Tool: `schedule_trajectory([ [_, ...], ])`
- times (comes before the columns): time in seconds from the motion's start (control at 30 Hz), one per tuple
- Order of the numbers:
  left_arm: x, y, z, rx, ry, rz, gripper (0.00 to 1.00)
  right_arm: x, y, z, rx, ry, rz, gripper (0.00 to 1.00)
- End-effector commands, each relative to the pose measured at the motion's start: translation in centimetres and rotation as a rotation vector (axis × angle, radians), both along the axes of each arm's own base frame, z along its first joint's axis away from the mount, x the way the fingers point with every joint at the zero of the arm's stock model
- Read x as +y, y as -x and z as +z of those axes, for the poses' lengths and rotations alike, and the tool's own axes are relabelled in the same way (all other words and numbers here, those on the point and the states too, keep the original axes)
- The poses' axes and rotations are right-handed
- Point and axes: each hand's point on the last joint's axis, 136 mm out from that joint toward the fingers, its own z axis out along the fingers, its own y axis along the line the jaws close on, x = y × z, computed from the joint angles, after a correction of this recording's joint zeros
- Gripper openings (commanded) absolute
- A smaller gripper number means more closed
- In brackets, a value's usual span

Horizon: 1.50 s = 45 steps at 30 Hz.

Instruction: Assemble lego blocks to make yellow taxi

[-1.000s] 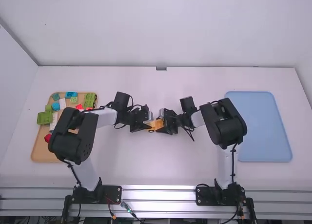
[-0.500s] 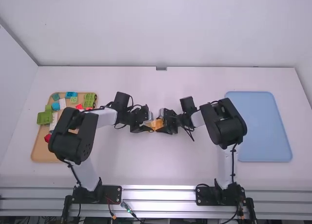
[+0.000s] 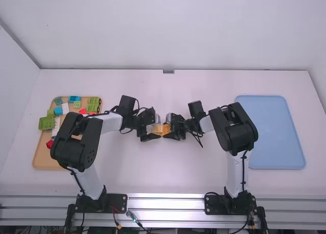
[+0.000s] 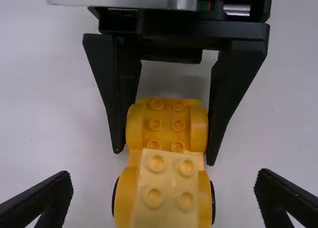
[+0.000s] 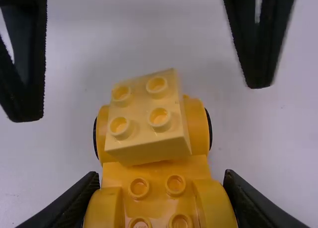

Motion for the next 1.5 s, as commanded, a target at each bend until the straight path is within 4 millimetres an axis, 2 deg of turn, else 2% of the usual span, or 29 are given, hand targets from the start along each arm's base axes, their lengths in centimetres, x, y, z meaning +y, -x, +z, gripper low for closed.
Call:
schedule_trajectory([
  [0.0, -0.7, -0.5, 3.7, -0.05, 0.08, -0.017, 0.64, -0.4, -0.2, -1.0, 0.021, 0.041, -0.03, 0.57],
  [0.03, -0.8, -0.4, 4.0, -0.053, 0.084, -0.019, 0.52, -0.4, -0.2, -1.0, 0.021, 0.041, -0.03, 0.57],
  [0.07, -0.8, -0.4, 4.3, -0.059, 0.083, -0.018, 0.25, -0.4, -0.2, -1.0, 0.021, 0.041, -0.029, 0.57],
  [0.1, -0.8, -0.4, 4.3, -0.06, 0.083, -0.017, 0.07, -0.4, -0.2, -1.0, 0.021, 0.04, -0.029, 0.57],
  [0.13, -0.7, -0.5, 4.3, -0.06, 0.082, -0.017, 0.02, -0.4, -0.2, -1.0, 0.021, 0.04, -0.03, 0.57],
  [0.27, -0.8, -0.1, 3.0, -0.028, 0.046, -0.014, 0.02, -0.4, -0.2, -1.0, 0.021, 0.04, -0.03, 0.57],
  [0.37, -0.4, -0.9, 0.2, 0.031, -0.022, 0.068, 0.02, -0.4, -0.2, -1.0, 0.022, 0.04, -0.029, 0.57],
  [0.47, -0.2, -1.0, -1.1, 0.061, -0.029, 0.079, 0.02, -0.4, -0.1, -0.9, 0.022, 0.038, -0.027, 0.57],
  [0.63, 0.0, -0.7, -2.2, 0.098, -0.045, 0.089, 0.02, -0.4, -0.2, -0.9, 0.022, 0.038, -0.028, 0.57],
  [0.77, -0.1, -0.4, -2.3, 0.108, -0.049, 0.084, 0.02, -0.4, -0.1, -0.9, 0.022, 0.038, -0.028, 0.57],
  [1.0, -0.1, -1.0, -1.8, 0.08, -0.031, 0.086, 0.02, -0.4, -0.2, -1.0, 0.022, 0.038, -0.028, 0.57],
  [1.2, -1.2, -1.0, 1.2, 0.042, 0.068, 0.033, 0.02, -0.4, -0.2, -1.0, 0.02, 0.043, -0.03, 0.57],
  [1.47, -1.1, 0.3, 0.1, 0.075, 0.048, 0.015, 0.02, -0.5, -0.2, -1.0, 0.02, 0.043, -0.031, 0.57],
])
